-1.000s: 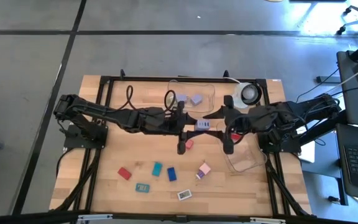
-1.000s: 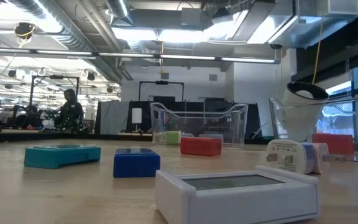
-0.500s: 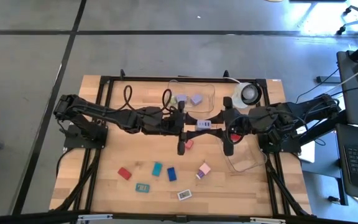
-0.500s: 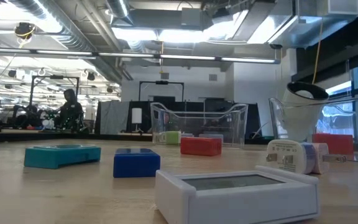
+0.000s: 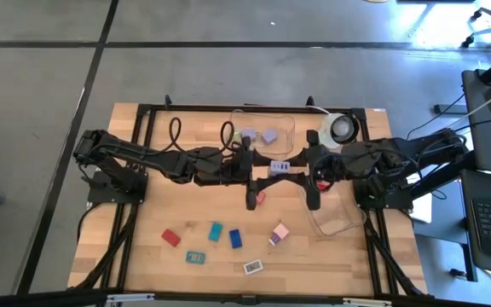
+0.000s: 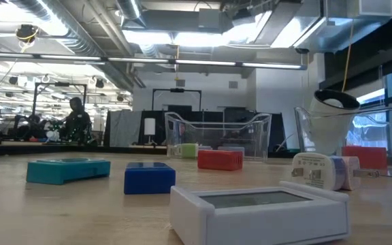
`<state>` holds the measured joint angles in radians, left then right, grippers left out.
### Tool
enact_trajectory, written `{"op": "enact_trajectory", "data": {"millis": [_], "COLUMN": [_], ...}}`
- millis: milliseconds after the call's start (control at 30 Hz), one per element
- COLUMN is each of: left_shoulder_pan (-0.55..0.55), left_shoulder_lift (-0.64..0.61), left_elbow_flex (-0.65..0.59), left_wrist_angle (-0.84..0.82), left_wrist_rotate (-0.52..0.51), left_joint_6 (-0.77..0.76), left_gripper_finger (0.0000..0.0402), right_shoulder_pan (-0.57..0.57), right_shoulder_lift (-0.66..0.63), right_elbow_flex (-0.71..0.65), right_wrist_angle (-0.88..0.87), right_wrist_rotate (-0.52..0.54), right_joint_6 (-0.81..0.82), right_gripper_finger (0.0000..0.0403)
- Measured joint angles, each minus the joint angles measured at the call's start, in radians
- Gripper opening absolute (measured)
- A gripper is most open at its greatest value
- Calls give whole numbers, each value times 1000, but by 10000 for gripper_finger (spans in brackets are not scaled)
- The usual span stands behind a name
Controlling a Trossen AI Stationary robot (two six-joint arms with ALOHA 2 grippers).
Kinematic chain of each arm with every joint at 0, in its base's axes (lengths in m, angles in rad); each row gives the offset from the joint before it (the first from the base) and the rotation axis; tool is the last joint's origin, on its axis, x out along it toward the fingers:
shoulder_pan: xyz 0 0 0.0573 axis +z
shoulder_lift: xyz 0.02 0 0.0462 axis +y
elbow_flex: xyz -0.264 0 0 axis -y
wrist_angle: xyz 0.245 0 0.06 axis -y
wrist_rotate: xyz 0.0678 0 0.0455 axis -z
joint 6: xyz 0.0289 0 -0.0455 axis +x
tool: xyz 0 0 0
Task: Pick & Place Office items
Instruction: Put the large purple charger adapter into the top transparent bin
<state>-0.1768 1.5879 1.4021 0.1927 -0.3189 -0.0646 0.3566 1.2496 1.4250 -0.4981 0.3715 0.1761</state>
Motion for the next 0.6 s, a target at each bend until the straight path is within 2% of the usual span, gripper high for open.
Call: {"op": "enact_trajectory", "data": {"millis": [200, 367, 600], "left_shoulder_pan": [0, 1, 2], "left_shoulder_lift": [0, 0, 0], "left_elbow_flex": [0, 0, 1], "left_wrist_angle": [-7, -13, -39], "left_wrist_rotate": [-162, -278, -299], "left_joint_6": [-2, -7, -81], "left_gripper_finger": [245, 268, 270], "right_shoulder_pan": [-46, -103, -216], "right_shoulder_lift": [-37, -87, -98], "right_elbow_flex": [0, 0, 0], "right_wrist_angle": [-83, -217, -378], "right_wrist_rotate": [-31, -46, 57], "right_joint_6": [43, 96, 154], "right_gripper_finger": [119, 119, 119]}}
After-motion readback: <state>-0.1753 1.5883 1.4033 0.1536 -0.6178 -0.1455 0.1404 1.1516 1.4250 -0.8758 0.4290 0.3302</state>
